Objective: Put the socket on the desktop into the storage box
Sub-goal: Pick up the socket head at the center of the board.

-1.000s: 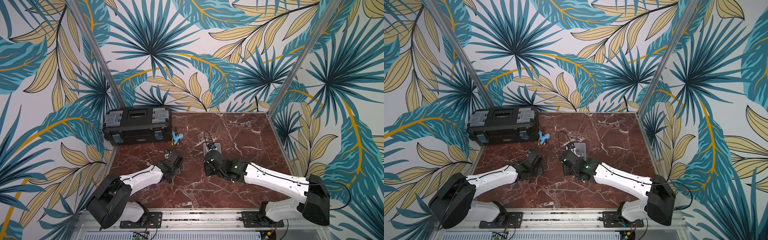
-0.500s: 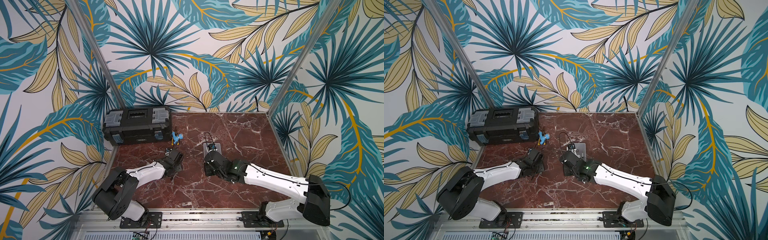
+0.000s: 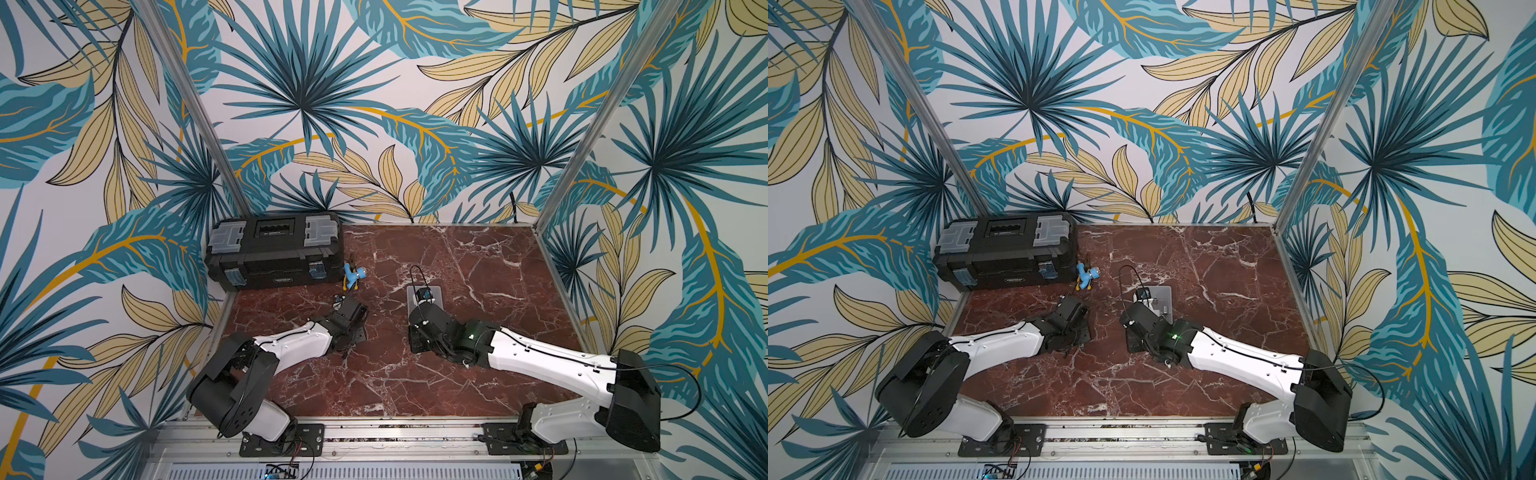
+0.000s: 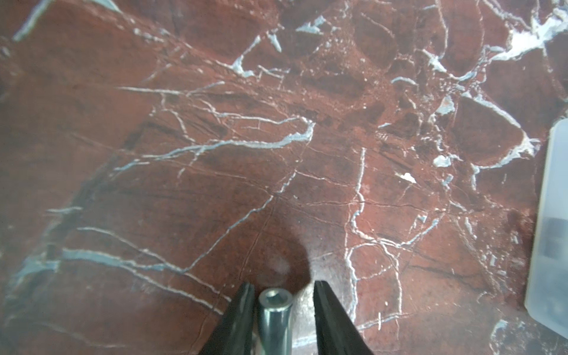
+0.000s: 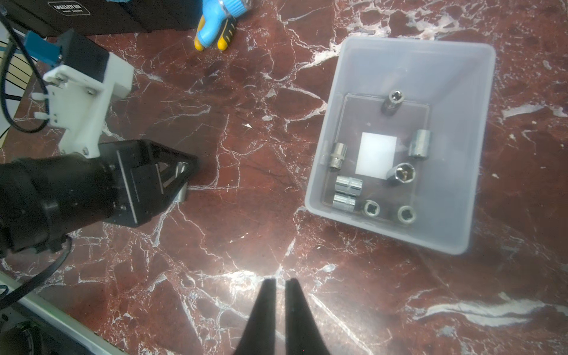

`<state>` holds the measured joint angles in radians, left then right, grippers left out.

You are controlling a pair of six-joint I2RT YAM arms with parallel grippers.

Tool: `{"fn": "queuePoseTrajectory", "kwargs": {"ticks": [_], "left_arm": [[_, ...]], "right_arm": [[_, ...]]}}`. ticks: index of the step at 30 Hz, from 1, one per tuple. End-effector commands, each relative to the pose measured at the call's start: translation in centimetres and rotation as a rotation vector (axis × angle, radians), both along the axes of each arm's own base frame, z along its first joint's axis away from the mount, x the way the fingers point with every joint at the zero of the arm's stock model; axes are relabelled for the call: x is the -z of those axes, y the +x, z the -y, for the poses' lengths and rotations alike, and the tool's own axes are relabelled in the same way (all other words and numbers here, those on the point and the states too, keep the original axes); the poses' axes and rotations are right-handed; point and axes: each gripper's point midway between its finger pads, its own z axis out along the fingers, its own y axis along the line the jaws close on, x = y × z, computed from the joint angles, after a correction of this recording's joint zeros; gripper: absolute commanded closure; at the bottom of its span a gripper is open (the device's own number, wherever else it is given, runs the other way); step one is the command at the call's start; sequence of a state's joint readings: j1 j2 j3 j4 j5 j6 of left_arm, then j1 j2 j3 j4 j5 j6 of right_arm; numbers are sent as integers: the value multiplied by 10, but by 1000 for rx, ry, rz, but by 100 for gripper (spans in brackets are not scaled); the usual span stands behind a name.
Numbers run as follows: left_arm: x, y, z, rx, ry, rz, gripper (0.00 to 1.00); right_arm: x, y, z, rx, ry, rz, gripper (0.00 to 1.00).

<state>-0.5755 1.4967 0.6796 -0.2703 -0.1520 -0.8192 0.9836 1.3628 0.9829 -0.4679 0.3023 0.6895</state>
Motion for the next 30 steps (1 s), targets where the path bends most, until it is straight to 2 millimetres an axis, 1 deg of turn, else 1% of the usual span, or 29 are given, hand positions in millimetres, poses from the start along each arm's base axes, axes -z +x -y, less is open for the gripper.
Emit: {"fn": "queuePoseTrajectory", "kwargs": {"ticks": [1,6,9,13,18,27,30], "left_arm": [[22,-25,-14,15,73,-110,63],[21,-26,-11,36,107,-111,65],[23,-29,-13,37,125,-117,65],[26,-31,-14,44,141,-132,65],[24,-30,-13,54,157,-136,68],[27,-30,-12,58,155,-145,81],[28,-31,-11,63,158,-148,89]], "right_arm": [[0,-2,5,14,7,4,87],[7,-5,5,17,17,-9,88],[9,-4,5,18,7,-10,88],[9,-3,2,15,13,-14,88],[9,-3,3,19,14,-11,88],[10,-4,1,20,32,-17,88],[10,-4,1,20,35,-19,88]]}}
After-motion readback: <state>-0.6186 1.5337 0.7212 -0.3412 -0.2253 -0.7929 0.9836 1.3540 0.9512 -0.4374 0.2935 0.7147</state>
